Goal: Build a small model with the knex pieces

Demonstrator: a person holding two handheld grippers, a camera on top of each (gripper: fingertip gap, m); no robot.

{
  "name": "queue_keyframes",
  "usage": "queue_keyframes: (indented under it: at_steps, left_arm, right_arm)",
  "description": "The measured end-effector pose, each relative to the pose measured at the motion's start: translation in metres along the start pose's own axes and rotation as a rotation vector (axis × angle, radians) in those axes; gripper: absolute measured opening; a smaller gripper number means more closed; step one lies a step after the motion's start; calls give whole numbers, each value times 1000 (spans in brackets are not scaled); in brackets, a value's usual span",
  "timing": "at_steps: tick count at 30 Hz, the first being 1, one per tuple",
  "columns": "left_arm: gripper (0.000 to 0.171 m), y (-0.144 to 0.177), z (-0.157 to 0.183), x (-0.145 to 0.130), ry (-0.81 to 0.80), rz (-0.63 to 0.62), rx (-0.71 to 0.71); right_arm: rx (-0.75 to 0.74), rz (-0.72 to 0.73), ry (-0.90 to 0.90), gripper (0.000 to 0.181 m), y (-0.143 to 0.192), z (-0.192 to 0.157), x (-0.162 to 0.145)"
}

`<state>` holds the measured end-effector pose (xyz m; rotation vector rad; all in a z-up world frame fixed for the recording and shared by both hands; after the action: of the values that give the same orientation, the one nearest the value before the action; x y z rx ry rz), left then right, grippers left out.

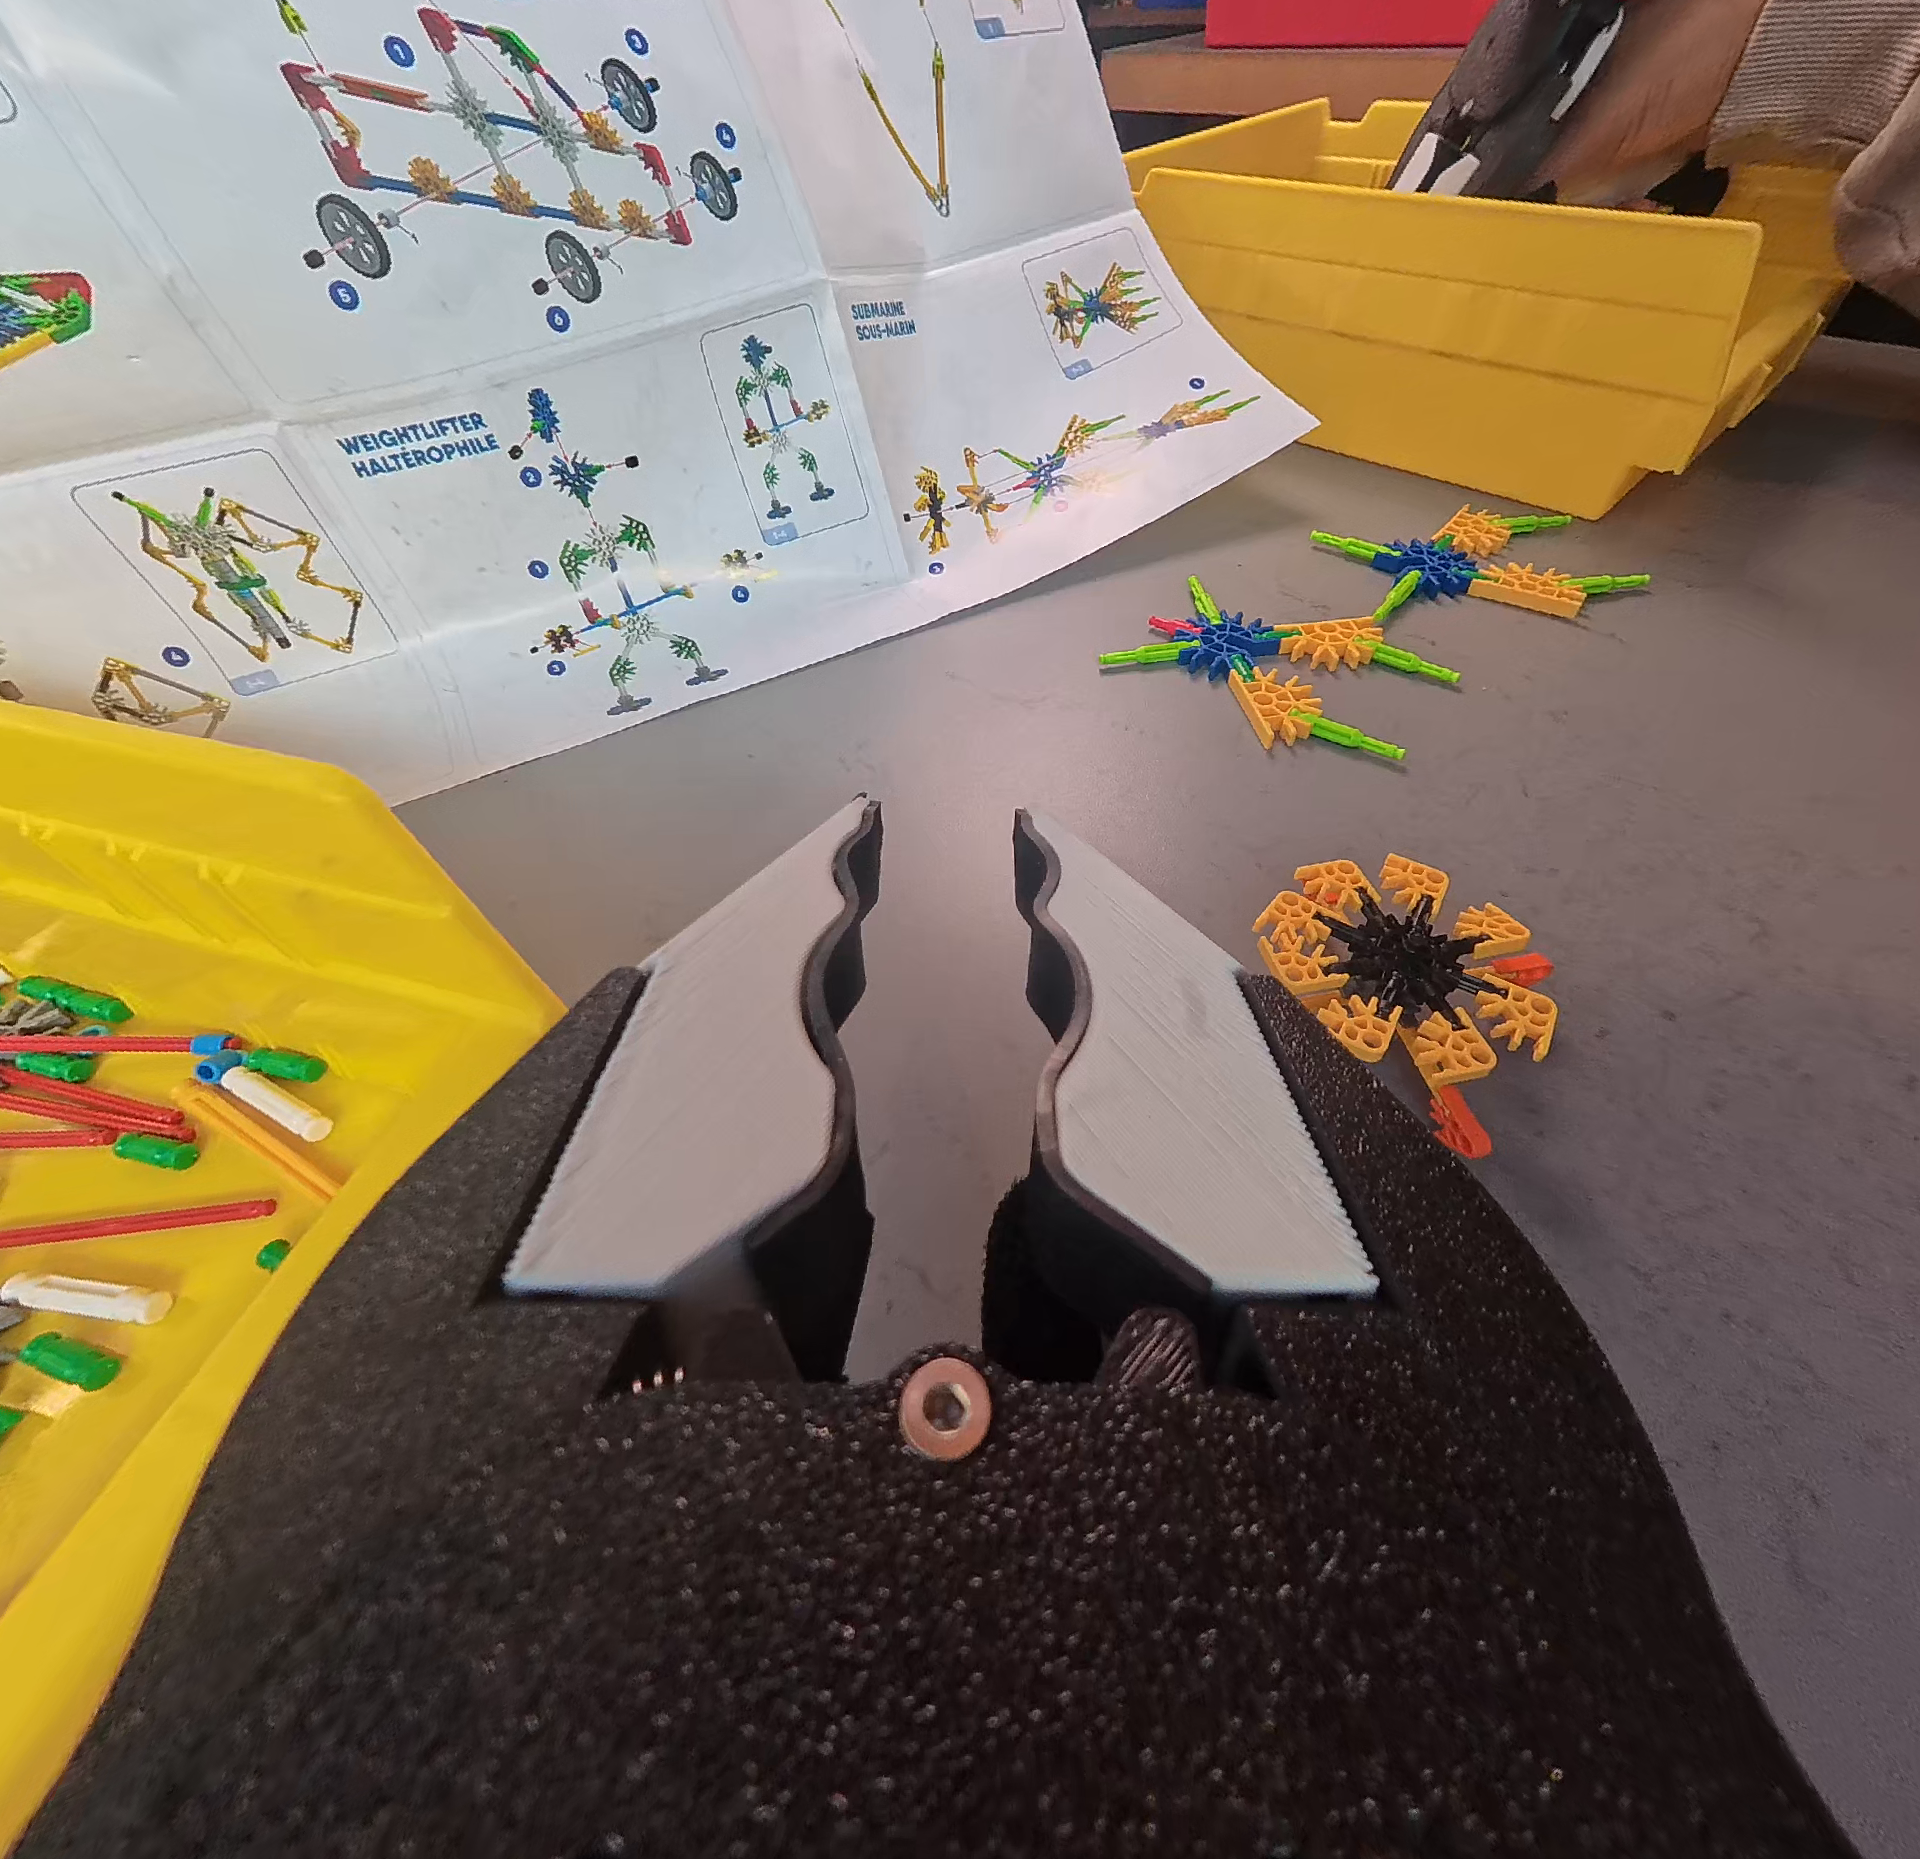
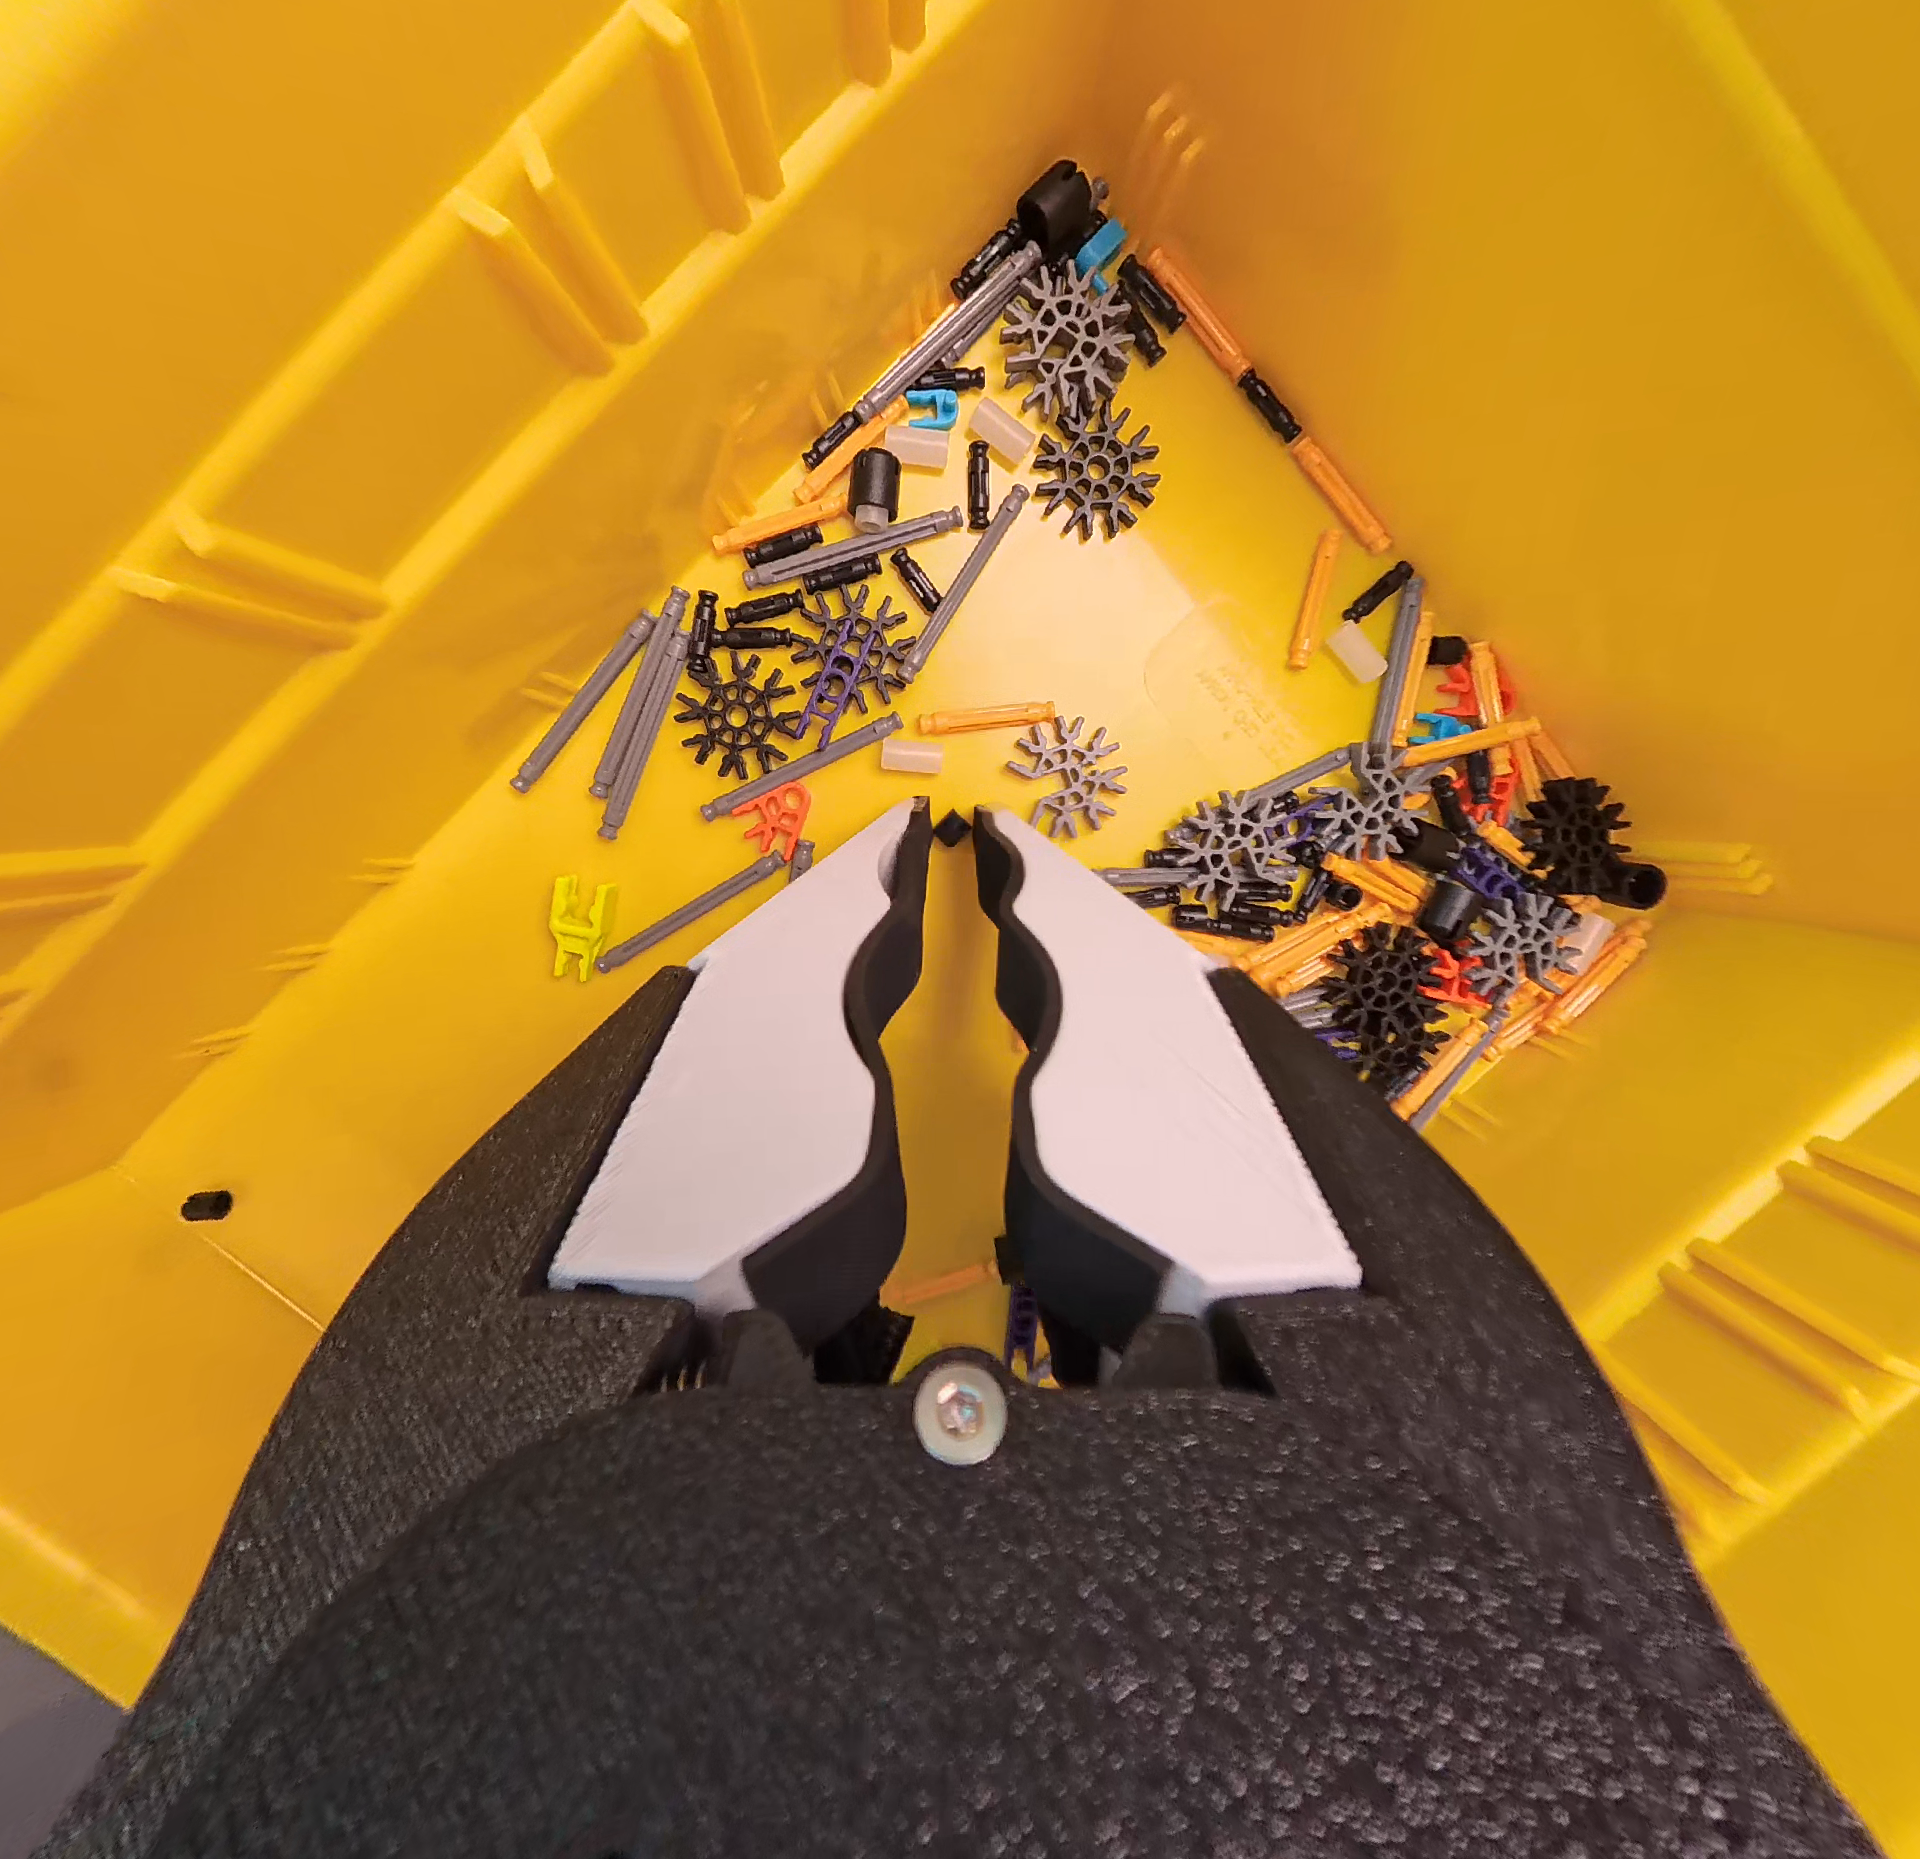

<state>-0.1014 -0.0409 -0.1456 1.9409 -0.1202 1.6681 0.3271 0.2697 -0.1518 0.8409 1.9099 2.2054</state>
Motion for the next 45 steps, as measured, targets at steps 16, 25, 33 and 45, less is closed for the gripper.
queue_keyframes:
  at_steps: [16, 25, 33, 45]
  left_arm:
    - [25, 6, 11, 6, -5, 61, -155]
    - [23, 34, 42, 31, 264, 285, -548]
    - [12, 40, 23, 34, 662, 341, -921]
    - [11, 21, 37, 19, 685, 140, -941]
  right_arm:
    - [-102, 720, 469, 5, 132, -167, 33]
    - [142, 1108, 649, 5, 106, -363, 69]
    - [19, 1127, 676, 5, 69, -396, 98]
    - [-96, 1110, 740, 5, 51, -395, 83]
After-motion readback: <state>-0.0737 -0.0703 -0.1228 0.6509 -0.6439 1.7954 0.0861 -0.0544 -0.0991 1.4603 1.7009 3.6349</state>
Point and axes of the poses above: each gripper's, where its closed fingertips meet, y back along the fingers, x out of its top, z = x × y across the jaws, the point moved 9 cm from there along y, back along the fingers, and after that the axes turned 5 degrees about -z, right-handed, at the moved point
